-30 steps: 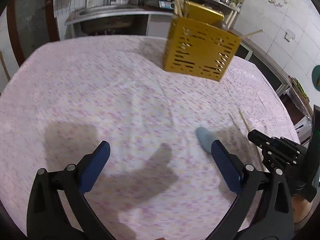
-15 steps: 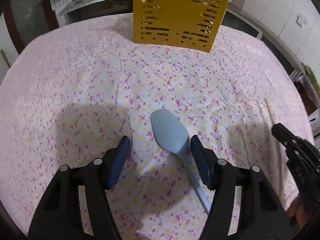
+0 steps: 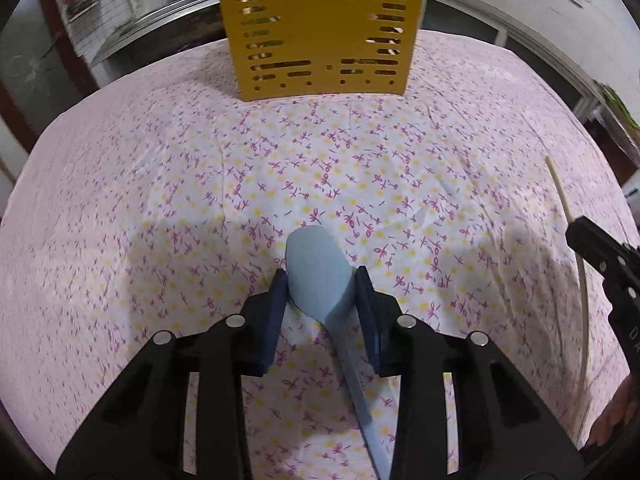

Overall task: Organize utensils
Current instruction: 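Lift the blue spoon with the left tool while the right tool lifts the chopstick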

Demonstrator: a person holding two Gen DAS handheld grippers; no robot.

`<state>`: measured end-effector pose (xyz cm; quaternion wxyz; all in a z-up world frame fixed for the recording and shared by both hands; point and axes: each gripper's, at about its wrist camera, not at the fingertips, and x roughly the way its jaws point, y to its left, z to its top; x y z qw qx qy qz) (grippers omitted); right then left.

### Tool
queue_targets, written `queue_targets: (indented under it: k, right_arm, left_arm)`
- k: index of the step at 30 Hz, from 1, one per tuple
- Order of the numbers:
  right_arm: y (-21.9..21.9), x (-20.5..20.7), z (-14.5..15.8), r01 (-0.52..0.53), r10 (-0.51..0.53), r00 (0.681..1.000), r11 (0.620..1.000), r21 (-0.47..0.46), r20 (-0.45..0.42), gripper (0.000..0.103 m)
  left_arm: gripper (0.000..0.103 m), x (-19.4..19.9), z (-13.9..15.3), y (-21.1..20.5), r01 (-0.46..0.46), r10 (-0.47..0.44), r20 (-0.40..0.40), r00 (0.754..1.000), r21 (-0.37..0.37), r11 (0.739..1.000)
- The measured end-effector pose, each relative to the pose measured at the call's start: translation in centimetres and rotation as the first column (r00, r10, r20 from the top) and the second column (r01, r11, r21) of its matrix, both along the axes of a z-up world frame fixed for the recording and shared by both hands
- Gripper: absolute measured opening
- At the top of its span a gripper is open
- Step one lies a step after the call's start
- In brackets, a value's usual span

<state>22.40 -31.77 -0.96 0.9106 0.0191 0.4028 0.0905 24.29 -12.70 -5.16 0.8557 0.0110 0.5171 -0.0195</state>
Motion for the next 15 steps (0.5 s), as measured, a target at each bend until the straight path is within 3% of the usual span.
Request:
queue_targets:
  k: [6,15]
  right_arm:
    - [1.1,-0.6,1.3,-0.008,0.007,0.999,1.000,0.029,0.039,0.006]
    - [2.3,-0.5,2.5,-0.005,-0.001,0.997,0.997,0.075,0.079,0.006]
  left_arm:
    - [0.033,-0.1,0.8,1.8,0.055,-0.052,0.040,0.998,-0.071,0.996]
    - [0.033,-1.7,3.6,2.1,0.150,-0.142,0.147,0.979,-0.043,0.988]
